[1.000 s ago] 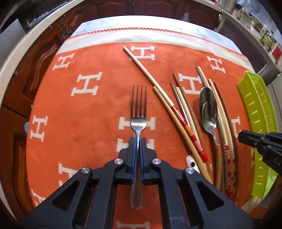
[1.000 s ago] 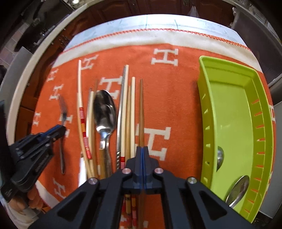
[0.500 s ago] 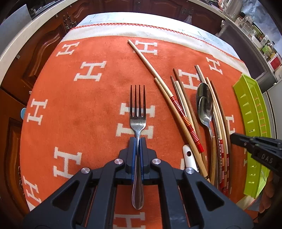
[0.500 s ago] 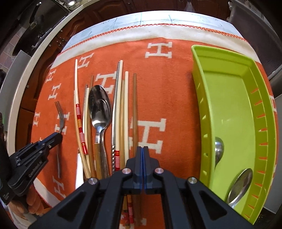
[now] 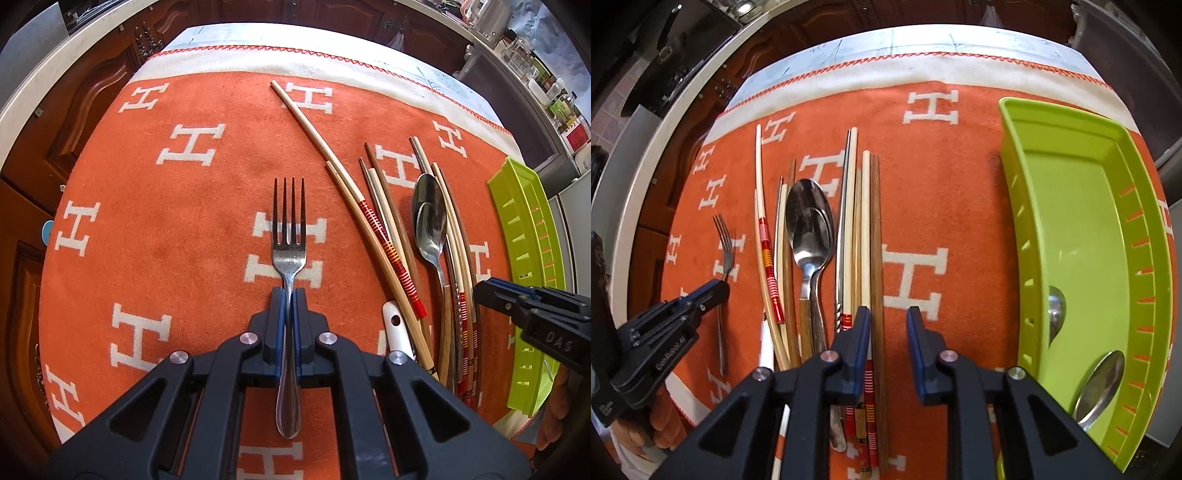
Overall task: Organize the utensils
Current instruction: 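Close the right tool on a plain brown chopstick, then carry the fork with the left tool while the right tool carries the chopstick into the tray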
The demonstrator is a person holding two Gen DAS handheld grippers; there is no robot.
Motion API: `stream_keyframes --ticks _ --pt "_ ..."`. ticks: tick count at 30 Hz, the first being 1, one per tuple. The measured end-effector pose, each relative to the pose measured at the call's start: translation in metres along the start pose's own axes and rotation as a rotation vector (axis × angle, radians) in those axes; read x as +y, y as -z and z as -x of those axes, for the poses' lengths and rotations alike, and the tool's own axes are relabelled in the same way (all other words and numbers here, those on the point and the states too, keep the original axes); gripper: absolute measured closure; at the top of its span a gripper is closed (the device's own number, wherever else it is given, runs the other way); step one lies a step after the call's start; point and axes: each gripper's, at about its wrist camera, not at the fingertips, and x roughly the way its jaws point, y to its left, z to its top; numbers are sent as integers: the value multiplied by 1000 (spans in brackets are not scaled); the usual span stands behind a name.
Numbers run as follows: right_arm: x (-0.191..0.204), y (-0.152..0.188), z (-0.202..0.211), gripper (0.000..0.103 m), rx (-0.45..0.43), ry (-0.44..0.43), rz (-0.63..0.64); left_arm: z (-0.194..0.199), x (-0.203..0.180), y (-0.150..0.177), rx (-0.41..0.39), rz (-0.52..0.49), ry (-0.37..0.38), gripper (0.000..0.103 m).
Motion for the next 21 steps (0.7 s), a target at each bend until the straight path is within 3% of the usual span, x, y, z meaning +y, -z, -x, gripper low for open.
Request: stream_keyframes --ticks 7,11,18,21 --pt "8 0 1 92 -22 51 60 0 1 0 1 4 2 101" --pt "11 3 -3 92 -4 77 89 0 1 -1 -1 2 3 101" --pt "26 12 -2 96 -79 172 148 1 -1 0 -20 10 -2 101" --pt "19 16 2 97 -89 140 122 8 -1 3 -30 16 -1 101"
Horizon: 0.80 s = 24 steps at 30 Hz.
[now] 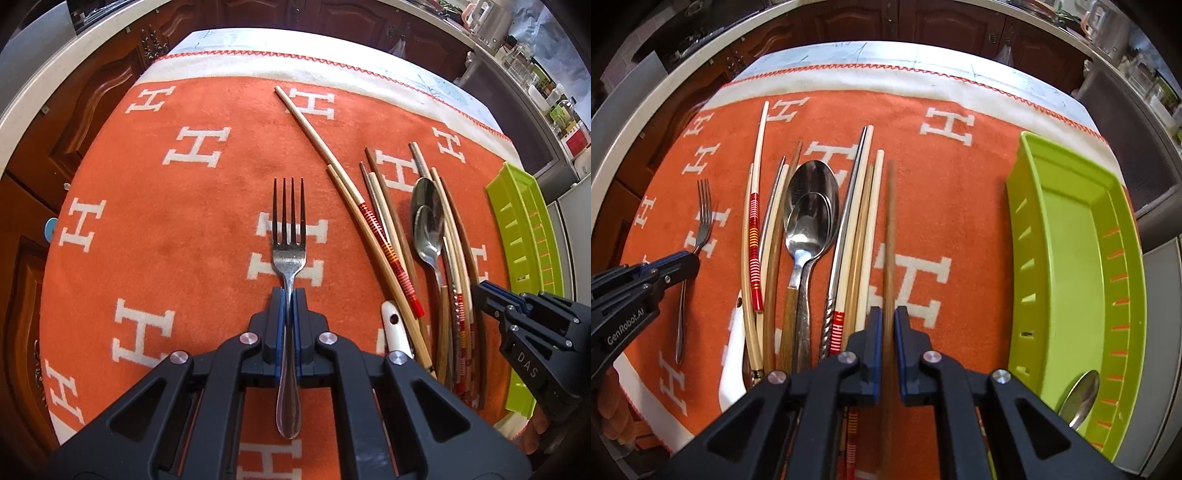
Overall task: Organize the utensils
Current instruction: 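Carry the fork with the left tool while the right tool carries the chopstick into the tray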
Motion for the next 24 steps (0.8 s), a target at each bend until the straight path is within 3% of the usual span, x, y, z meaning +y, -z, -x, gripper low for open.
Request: stream_keyframes --ticks 6,11,17,24 --pt "-30 13 30 97 -34 -159 -117 37 -10 3 -37 -16 60 101" --pt "-63 27 68 97 -91 -254 -190 71 -44 6 -64 -80 131 101" --pt "-110 47 102 97 -166 -213 -256 90 -123 9 -63 -187 228 101" --pt "-159 57 101 97 -172 -131 -324 77 -219 5 -21 -249 323 101"
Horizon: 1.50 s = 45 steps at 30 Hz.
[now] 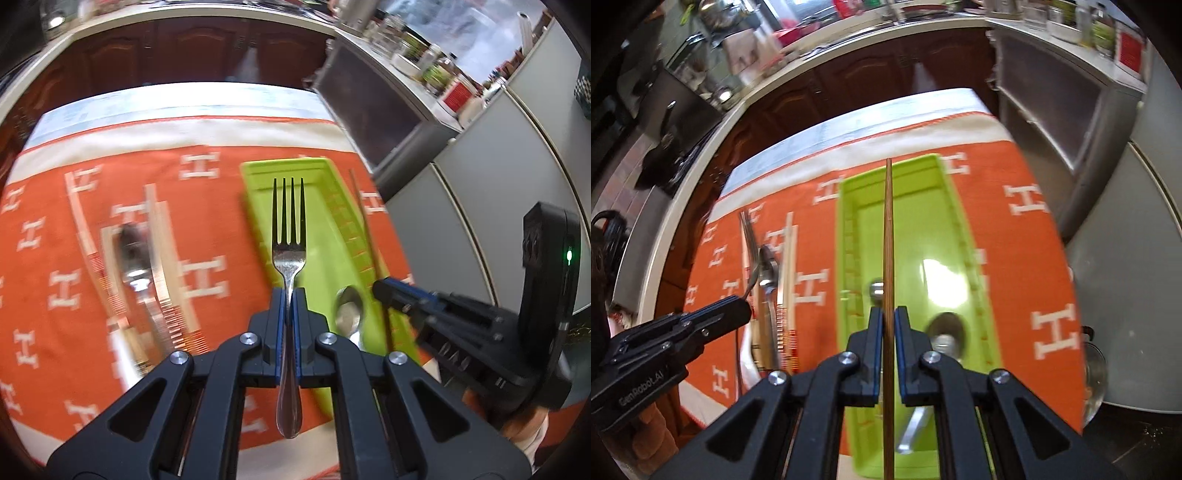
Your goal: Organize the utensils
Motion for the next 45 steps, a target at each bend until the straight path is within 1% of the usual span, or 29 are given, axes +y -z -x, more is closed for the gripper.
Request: stream_keyframes --ticks 3,7,12,17,21,25,31,34,36,41,45 --pt "-17 -1 -3 97 5 23 -12 -23 -20 -6 23 -4 7 101" --pt "-25 -1 -13 97 18 29 -4 -54 -31 -6 71 5 -4 101" --pt "-22 -1 -28 97 33 41 29 -79 -27 -3 106 17 -26 101" --pt "-19 -5 -40 96 38 56 67 -87 -19 -2 111 26 -42 101" --pt "-19 -6 -41 96 38 46 61 -78 -19 1 114 9 -48 100" --pt "-16 -3 -36 96 32 38 56 -59 -16 4 97 -14 -64 100" --pt "-9 9 -22 94 26 18 35 -25 -6 19 59 -45 -125 100" --pt "0 20 -14 88 13 15 41 -7 9 29 32 -45 -172 100" --pt "7 27 -9 86 6 15 47 3 18 37 15 -42 -203 99" --pt "23 45 1 86 3 4 62 26 45 60 -16 -28 -263 96" --pt "40 57 6 86 -2 12 98 44 64 78 -42 -16 -306 96"
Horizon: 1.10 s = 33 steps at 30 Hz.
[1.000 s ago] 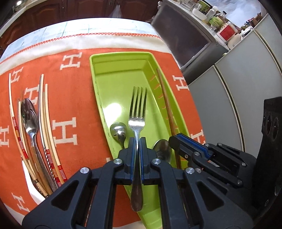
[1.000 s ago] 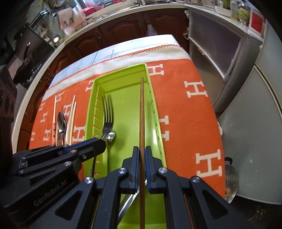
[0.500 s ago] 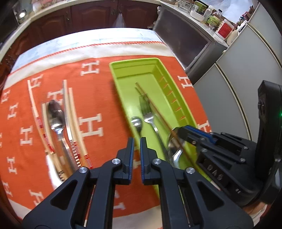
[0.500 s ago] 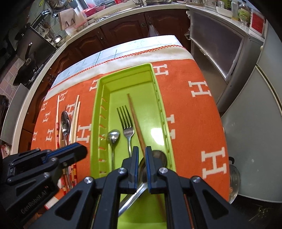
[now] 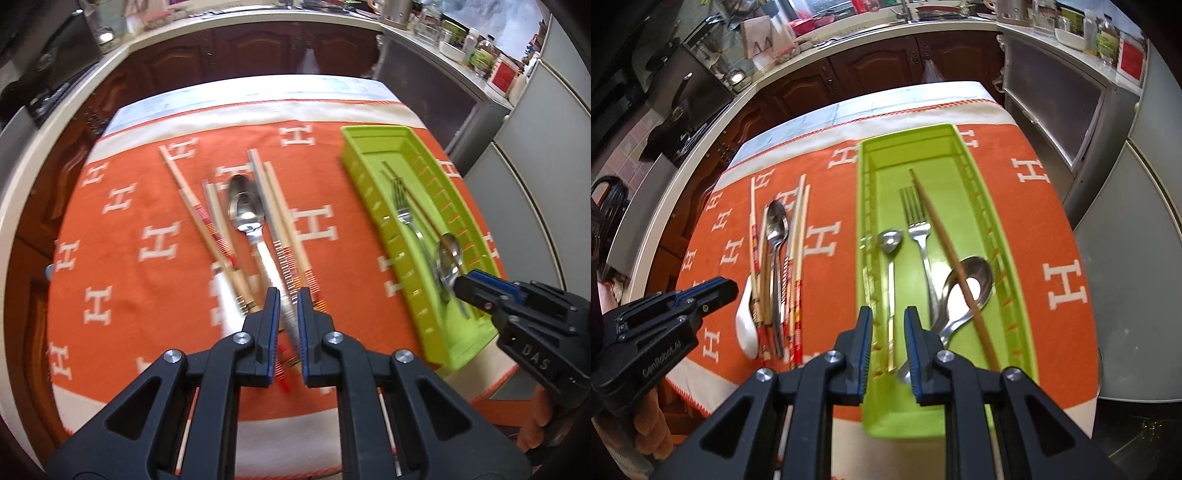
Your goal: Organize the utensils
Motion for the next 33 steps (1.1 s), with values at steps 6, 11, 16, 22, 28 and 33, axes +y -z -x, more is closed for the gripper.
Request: stream_keyframes --ticks 6,11,16,22,28,33 --pt "27 9 1 86 11 -6 45 13 32 17 -21 38 -33 96" --pt "50 12 -1 86 22 -6 87 19 53 26 -30 72 -51 96" --pt "68 11 -7 86 34 -8 121 22 82 33 -31 120 -69 96" --pt "85 2 -22 86 58 -25 131 14 113 33 -12 177 -84 96" --pt "92 -16 -42 86 89 -59 129 -2 135 17 2 207 -74 96" --pt "98 -36 -60 86 117 -101 121 -20 146 -6 18 228 -40 96"
